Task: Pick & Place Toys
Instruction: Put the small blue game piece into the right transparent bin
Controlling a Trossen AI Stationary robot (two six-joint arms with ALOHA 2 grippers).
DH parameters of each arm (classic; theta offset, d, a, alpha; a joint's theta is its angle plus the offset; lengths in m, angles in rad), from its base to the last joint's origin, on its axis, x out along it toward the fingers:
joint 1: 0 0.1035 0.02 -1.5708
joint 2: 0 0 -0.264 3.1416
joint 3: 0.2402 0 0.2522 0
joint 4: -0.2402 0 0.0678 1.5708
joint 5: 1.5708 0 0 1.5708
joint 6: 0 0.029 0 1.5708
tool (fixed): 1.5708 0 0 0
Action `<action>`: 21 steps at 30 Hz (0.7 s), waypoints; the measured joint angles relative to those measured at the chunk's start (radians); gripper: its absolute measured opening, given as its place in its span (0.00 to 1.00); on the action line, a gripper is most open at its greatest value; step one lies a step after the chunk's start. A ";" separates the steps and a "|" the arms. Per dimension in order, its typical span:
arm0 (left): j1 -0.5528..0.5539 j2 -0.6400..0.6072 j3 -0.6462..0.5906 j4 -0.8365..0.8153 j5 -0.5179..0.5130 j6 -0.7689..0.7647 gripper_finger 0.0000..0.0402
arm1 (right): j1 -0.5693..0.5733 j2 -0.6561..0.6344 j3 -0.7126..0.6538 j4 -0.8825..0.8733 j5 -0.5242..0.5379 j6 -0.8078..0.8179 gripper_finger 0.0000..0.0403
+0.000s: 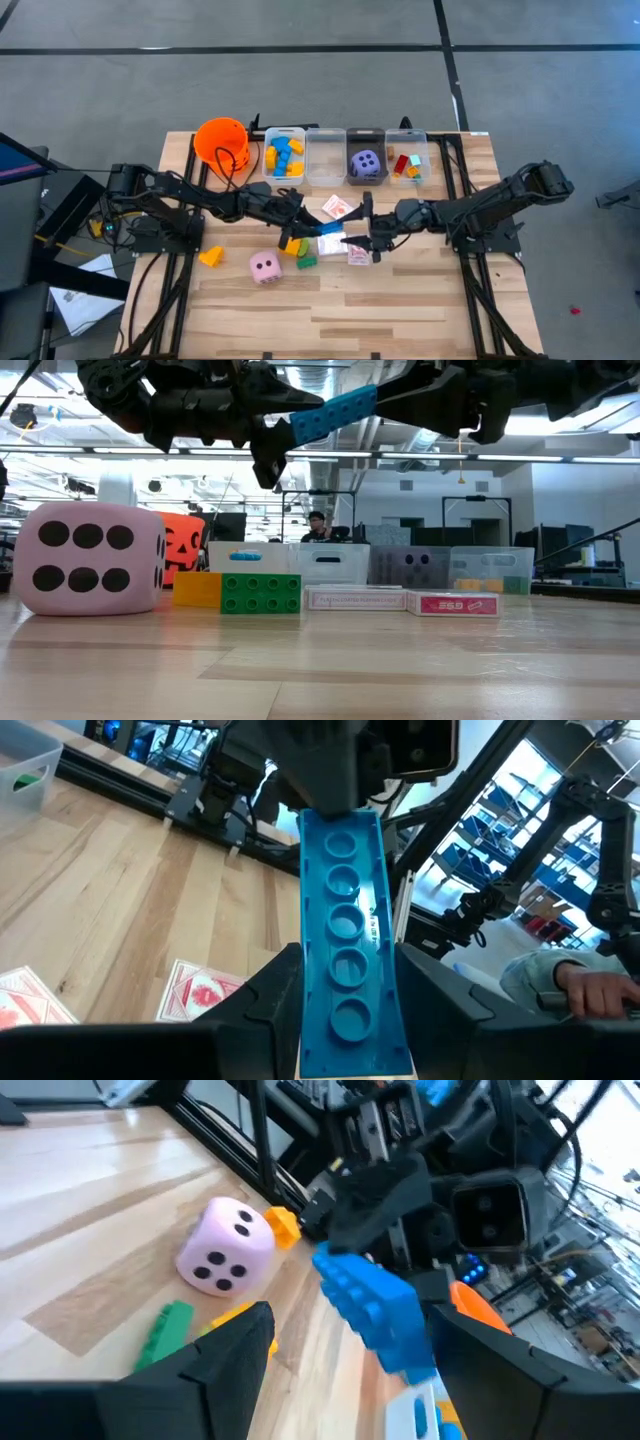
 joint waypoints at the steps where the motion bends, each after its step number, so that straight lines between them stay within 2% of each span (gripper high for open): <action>1: 0.000 0.000 0.000 0.001 0.000 0.000 0.31 | -0.007 0.000 0.000 0.001 0.000 0.000 0.66; 11: 0.000 0.000 0.000 0.007 -0.039 0.000 0.31 | -0.029 0.000 0.013 0.047 -0.001 0.000 0.66; 16: -0.002 0.000 0.000 0.045 -0.041 -0.002 0.31 | -0.029 0.001 0.075 -0.047 -0.001 0.000 0.66; 21: -0.004 0.000 0.000 0.051 -0.040 -0.002 0.31 | -0.029 0.067 0.130 -0.097 -0.001 0.000 0.66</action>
